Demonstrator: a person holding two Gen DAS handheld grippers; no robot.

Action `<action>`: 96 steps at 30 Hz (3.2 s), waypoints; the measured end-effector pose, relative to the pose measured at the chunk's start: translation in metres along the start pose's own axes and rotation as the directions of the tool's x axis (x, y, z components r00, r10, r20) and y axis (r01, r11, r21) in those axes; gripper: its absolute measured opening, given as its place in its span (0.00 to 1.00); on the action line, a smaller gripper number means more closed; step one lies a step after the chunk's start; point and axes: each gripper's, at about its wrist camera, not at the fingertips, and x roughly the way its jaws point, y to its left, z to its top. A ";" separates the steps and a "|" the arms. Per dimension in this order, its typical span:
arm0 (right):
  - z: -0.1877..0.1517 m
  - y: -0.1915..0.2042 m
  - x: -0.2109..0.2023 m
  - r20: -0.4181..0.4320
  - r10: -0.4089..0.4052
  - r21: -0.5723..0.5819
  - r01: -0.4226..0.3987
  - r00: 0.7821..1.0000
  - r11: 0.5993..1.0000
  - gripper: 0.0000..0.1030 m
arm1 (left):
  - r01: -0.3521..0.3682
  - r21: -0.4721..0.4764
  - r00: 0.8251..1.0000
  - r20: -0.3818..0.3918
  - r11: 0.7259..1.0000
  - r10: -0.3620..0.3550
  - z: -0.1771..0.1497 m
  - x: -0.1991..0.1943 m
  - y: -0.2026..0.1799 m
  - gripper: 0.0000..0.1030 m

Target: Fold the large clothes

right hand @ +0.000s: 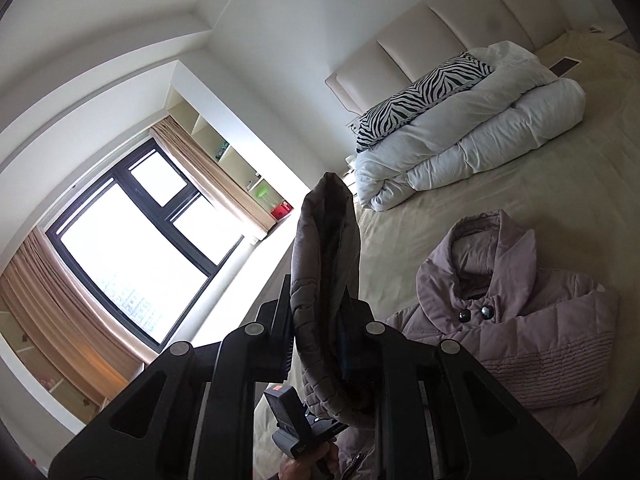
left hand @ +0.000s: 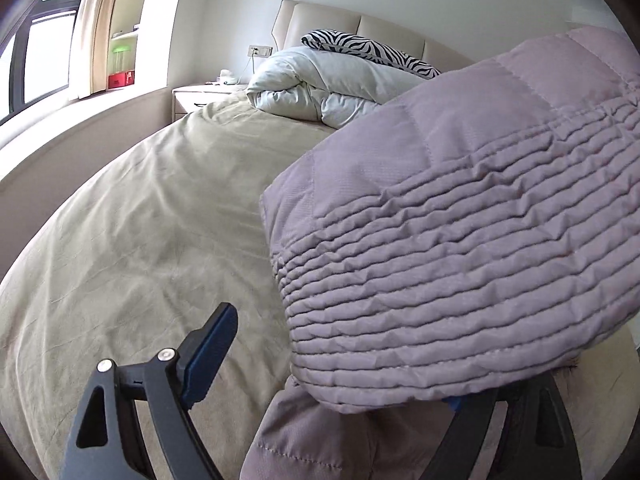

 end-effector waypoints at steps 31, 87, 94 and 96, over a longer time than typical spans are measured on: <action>-0.129 -0.357 0.038 -0.182 -0.362 0.357 0.405 0.914 0.842 0.15 | -0.038 0.094 0.997 -0.056 0.995 0.044 -0.015 -0.042 0.011 0.72; -0.162 -0.284 0.123 -0.151 -0.392 -0.152 0.371 0.908 0.916 0.53 | 0.014 0.196 0.983 -0.184 0.981 0.023 0.015 0.128 -0.023 0.74; -0.171 -0.287 0.116 -0.129 -0.360 -0.147 0.341 0.924 0.928 0.53 | 0.035 0.162 0.980 -0.198 0.986 -0.002 0.016 0.126 -0.018 0.74; -0.169 -0.285 0.114 -0.131 -0.358 -0.146 0.339 0.925 0.929 0.53 | 0.049 0.145 0.977 -0.213 0.988 -0.017 0.020 0.119 -0.016 0.74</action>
